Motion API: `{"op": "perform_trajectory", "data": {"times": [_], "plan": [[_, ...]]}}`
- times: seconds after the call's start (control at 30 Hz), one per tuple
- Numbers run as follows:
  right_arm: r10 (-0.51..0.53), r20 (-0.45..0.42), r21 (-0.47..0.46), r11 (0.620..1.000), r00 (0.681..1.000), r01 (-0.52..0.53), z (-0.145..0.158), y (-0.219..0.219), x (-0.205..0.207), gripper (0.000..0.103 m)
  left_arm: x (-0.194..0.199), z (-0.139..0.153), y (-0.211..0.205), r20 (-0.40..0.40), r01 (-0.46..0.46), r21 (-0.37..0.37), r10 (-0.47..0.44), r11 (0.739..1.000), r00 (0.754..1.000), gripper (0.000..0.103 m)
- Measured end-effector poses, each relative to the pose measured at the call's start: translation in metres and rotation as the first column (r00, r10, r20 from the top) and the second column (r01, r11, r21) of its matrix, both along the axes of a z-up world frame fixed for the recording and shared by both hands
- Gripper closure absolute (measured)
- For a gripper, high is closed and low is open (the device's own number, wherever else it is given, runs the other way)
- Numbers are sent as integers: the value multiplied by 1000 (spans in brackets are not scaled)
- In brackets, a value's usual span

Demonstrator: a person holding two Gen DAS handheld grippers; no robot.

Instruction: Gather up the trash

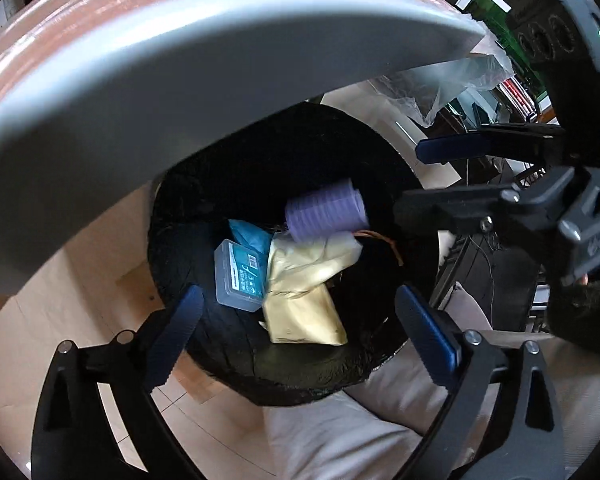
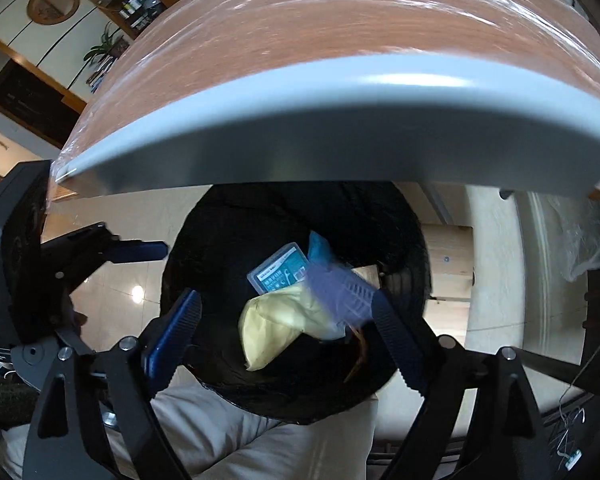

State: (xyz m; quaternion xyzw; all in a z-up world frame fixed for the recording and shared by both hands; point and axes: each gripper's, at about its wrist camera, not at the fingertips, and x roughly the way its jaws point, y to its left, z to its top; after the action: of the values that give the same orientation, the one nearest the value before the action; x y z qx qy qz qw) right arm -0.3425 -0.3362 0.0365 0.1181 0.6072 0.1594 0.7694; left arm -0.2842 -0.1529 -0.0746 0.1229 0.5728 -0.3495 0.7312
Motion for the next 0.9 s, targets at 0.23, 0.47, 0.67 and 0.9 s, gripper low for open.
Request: {"op": "perform_trajectory", "data": {"times": [0.23,0.47,0.67,0.9], "plan": [[10,142,6,1000,990,-11,78,-22,-23,17,-19,88,28,168,18,-97,-1,995,986,5],[-104,426,-56,988,898,141,155,-73,32,4,45,174,63,455,-210,-223,292,952,841,2],[-223,437,-131,942,871,308,127,-134,132,4,151,156,103,446,-435,-235,494,869,746,2],[-245,387,-247,902,889,355,81,-178,208,4,233,109,143,352,-608,-166,622,777,699,2]]}}
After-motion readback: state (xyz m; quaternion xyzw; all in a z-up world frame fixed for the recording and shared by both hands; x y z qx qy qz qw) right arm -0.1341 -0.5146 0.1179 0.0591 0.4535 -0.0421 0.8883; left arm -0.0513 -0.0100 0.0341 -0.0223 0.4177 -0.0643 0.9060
